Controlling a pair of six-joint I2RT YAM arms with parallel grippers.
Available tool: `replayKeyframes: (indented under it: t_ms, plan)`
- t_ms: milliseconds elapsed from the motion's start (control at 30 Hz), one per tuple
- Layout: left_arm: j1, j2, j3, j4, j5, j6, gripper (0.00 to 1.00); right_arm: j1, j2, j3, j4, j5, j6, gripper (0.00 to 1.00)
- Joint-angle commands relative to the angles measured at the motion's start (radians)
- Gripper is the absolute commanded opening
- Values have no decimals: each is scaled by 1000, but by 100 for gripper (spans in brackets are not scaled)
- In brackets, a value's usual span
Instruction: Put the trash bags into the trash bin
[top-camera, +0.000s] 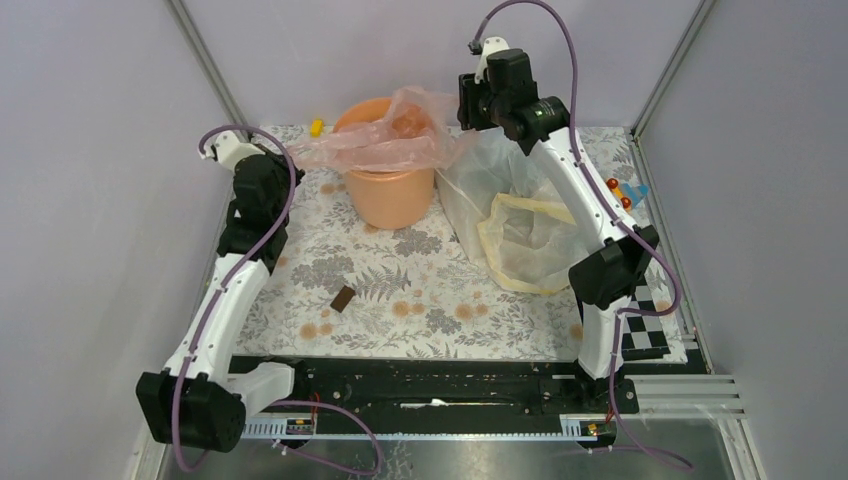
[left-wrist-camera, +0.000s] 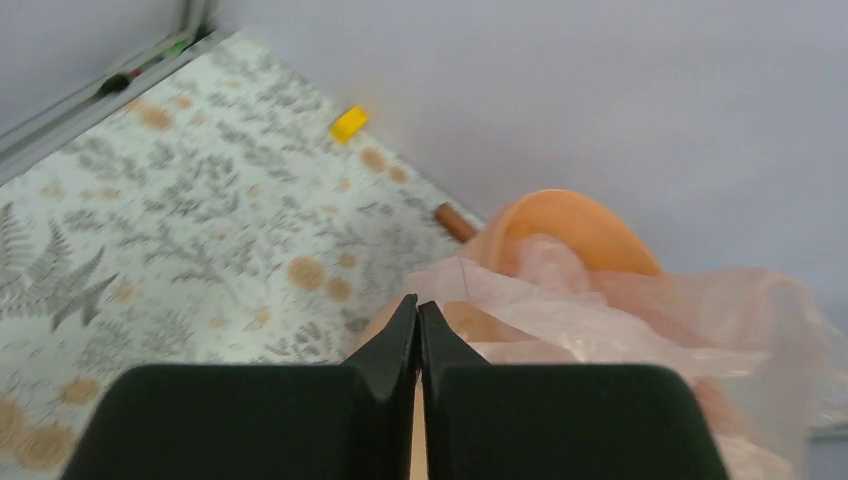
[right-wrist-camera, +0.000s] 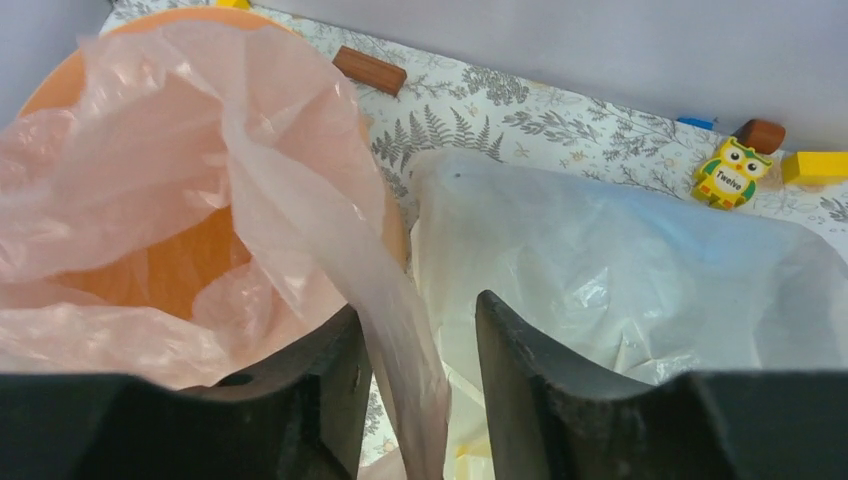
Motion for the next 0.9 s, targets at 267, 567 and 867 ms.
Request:
replayKeyframes:
  t_ms: [267,567,867]
  plan:
    - [142,90,-155,181,99,-181,0,-26,-56,-165,-39,8,-22,66]
    - [143,301,-114,270,190,-173,0,-77,-23,-303,142,-89,25,66]
    - [145,511,45,418,448,-137,6,-90,91,-236,320,-239,7,71]
